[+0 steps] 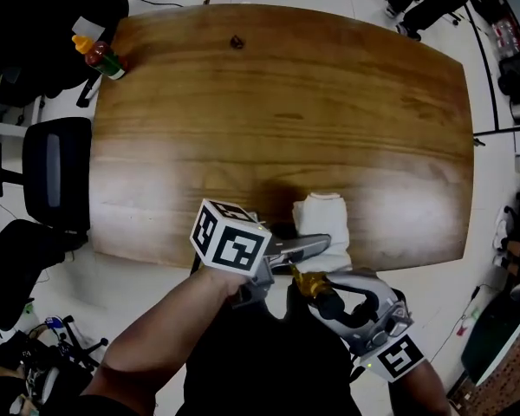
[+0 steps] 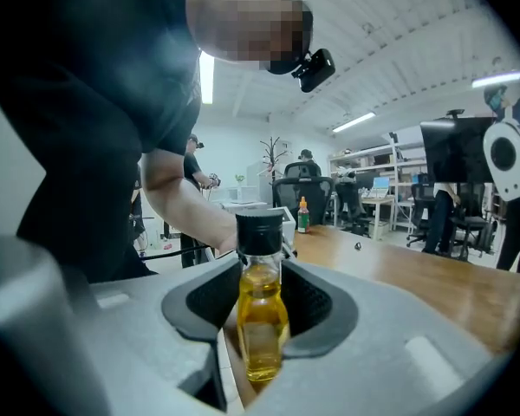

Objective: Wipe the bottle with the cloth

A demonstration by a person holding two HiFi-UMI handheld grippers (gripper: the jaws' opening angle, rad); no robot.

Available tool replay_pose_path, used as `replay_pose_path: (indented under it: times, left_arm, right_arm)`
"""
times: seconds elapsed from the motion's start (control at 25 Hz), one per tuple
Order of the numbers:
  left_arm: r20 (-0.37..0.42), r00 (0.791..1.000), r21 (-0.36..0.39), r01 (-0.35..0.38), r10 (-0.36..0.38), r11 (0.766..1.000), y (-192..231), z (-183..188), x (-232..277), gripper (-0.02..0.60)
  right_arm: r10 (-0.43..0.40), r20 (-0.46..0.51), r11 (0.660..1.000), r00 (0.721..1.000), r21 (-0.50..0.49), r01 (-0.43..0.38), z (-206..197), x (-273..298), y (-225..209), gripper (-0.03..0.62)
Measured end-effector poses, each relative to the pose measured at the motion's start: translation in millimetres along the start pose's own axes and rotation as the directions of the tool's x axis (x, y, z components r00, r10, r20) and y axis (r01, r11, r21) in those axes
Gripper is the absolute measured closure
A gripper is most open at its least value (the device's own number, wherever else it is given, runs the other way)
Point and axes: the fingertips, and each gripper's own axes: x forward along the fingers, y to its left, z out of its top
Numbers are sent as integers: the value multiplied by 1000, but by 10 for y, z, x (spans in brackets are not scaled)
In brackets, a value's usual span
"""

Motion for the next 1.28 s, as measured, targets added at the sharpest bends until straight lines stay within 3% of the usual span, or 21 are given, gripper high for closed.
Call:
replay_pose_path:
  times: [0.08,0.24,0.52,0.8,0.92,1.0,1.04,1.08,1.16,1.28]
  left_arm:
    - [-46,997,81,-54,58,995,60,-22,6,482]
    - [-119,975,230,-156,186,961,235,-81,7,482]
    - [-183,921,448,-233,344,863,408,-131,22,482]
    - [-179,857,650,-266,483,712,507,-121,-1,482]
    - [-125,840,704,-300,528,643,517,-60,-5,482]
    - [-55,823,719,-360,565,594,534,24,-82,480]
    - [-13,821,706,-396,571,586,534,83,-142,480]
    - [33,825,674,-435,564,597,520,155,-212,480]
    - [128,836,571,-502,534,650,460,310,-383,480]
    - [246,834,426,-550,493,718,291,468,-707,480]
  right_arm:
    - [2,2,1000,1000,-4,-2,7,1,-1,461]
    - [15,-2,1000,1000,-23,-15,7,10,-9,461]
    - [52,-15,996,999,-65,-53,-3,3,16,461]
    - [84,-22,991,996,-105,-86,-16,22,52,461]
    - [102,-27,989,994,-103,-104,-28,17,32,459]
    - [107,-23,989,994,-102,-109,-33,18,20,459]
    - [109,-20,989,994,-102,-110,-37,16,15,459]
    - [110,-16,989,994,-102,-111,-43,12,7,459]
    - [116,-10,987,993,-112,-117,-52,-1,-14,459]
    - [130,-1,985,992,-114,-129,-63,-4,-28,459]
